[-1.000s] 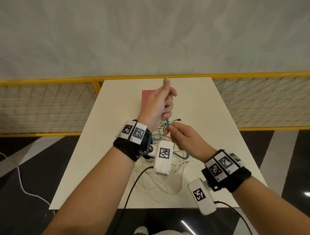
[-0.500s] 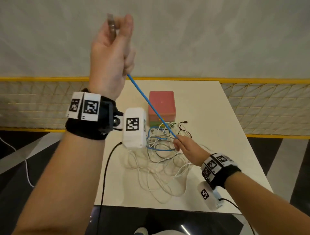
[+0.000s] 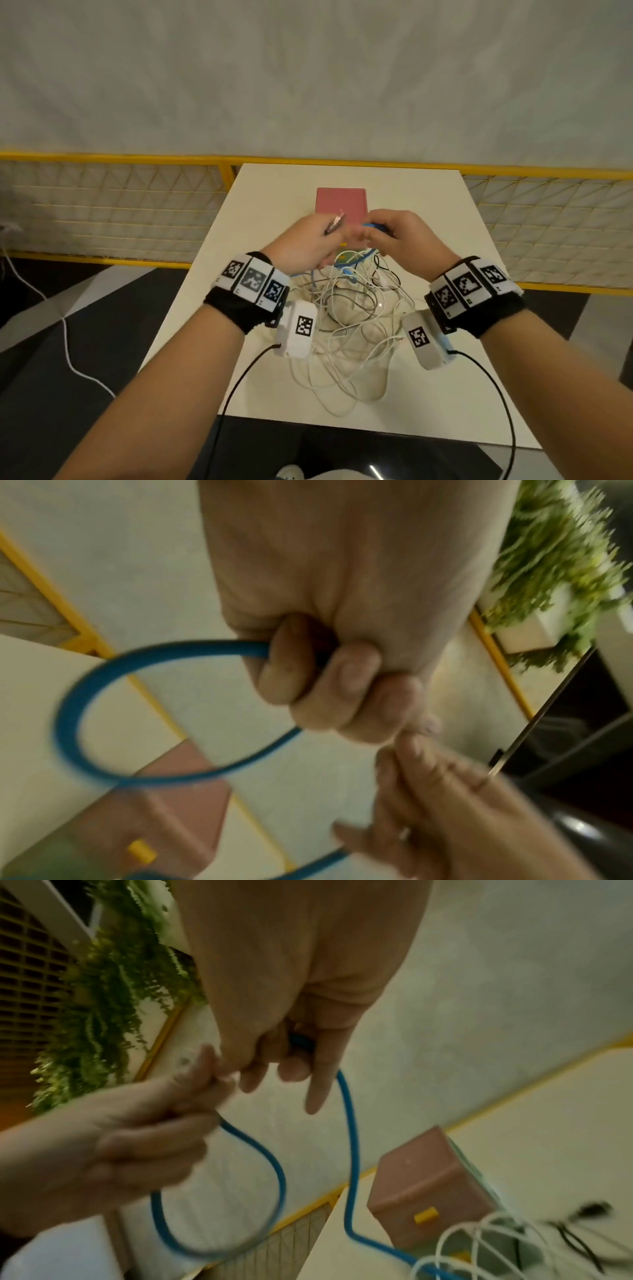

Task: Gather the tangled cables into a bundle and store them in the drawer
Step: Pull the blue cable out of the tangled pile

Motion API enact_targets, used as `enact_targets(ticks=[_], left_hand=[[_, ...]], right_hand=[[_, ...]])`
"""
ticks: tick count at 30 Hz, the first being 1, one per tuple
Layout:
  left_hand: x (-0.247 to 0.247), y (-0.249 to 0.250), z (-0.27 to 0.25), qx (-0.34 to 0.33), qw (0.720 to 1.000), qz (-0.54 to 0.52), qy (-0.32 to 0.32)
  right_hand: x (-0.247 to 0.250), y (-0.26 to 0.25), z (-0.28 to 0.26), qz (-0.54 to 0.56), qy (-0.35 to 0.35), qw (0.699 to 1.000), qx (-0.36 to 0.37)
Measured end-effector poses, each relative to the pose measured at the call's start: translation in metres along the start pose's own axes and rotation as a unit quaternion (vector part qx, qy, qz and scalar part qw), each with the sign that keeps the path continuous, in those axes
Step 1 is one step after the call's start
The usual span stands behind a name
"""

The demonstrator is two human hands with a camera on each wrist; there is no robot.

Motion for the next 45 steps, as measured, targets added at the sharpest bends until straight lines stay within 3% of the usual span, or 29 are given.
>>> enact_targets(ticks=[2, 4, 6, 11, 14, 17, 19, 21, 23, 26, 29, 32, 35, 38, 40, 42, 45], left_hand=[[0.037, 0.016, -0.008, -0.033, 0.989, -0.052, 0.136], [0.08, 0.027, -0.019, -0.058, 0.951, -0.134, 0.271], [0.102, 0.031, -0.026, -0.064, 0.94, -0.118, 0.314], [0.102, -0.003, -0.021, 0.011, 0.946, -0.044, 0.321], [0.084, -0.008, -0.017, 0.038, 0.963, 0.017, 0.268], [0.038, 0.013, -0.011, -0.016, 0.987, 0.086, 0.131], [0.005, 0.011, -0.005, -0.004, 0.997, 0.073, 0.0], [-0.011, 0.0, -0.006, 0.01, 0.997, 0.029, -0.068], [-0.004, -0.003, -0.009, -0.001, 0.999, 0.013, -0.042], [0.032, 0.009, -0.017, -0.034, 0.994, 0.015, 0.107], [0.061, 0.019, -0.026, -0.077, 0.969, -0.013, 0.232], [0.08, 0.011, -0.035, -0.059, 0.943, -0.097, 0.312], [0.083, 0.009, -0.035, -0.033, 0.954, -0.088, 0.284], [0.053, 0.012, -0.023, -0.003, 0.991, 0.002, 0.132], [0.032, 0.009, -0.018, 0.023, 0.996, 0.058, 0.06], [0.033, 0.007, -0.019, 0.024, 0.992, 0.071, 0.105], [0.052, 0.009, -0.028, -0.005, 0.973, 0.065, 0.22]], right_hand=[[-0.006, 0.013, -0.009, 0.068, 0.007, 0.997, -0.021], [-0.027, 0.037, -0.022, 0.106, -0.012, 0.993, -0.057], [-0.044, 0.056, -0.031, 0.11, -0.02, 0.99, -0.086], [-0.033, 0.047, -0.022, 0.042, 0.004, 0.996, -0.08], [-0.027, 0.034, -0.014, -0.011, -0.032, 0.998, -0.048], [-0.028, 0.016, -0.007, -0.055, -0.075, 0.996, -0.002], [-0.027, 0.007, -0.001, -0.073, -0.085, 0.993, 0.021], [-0.02, -0.001, 0.004, -0.102, -0.081, 0.991, 0.042], [-0.015, -0.011, 0.005, -0.122, -0.083, 0.986, 0.075], [-0.011, -0.005, 0.002, -0.044, -0.052, 0.996, 0.066], [-0.019, 0.015, 0.0, 0.009, -0.033, 0.999, 0.032], [-0.023, 0.034, 0.0, 0.011, -0.04, 0.999, -0.004], [-0.018, 0.031, 0.001, -0.005, -0.038, 0.999, -0.023], [-0.007, -0.003, 0.008, -0.013, -0.024, 0.999, 0.029], [0.002, -0.027, 0.014, -0.037, -0.013, 0.996, 0.077], [0.012, -0.04, 0.018, -0.071, -0.014, 0.992, 0.102], [0.025, -0.041, 0.015, -0.105, -0.028, 0.992, 0.069]])
Point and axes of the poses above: each hand's wrist, its own z-axis towards the middle knuckle, its own x-axis out of the back of the hand, y = z × x, the point moved 7 cm from there along z, towards the middle knuckle, and after that the axes turned 6 degrees about -y, right-handed, at the moved point
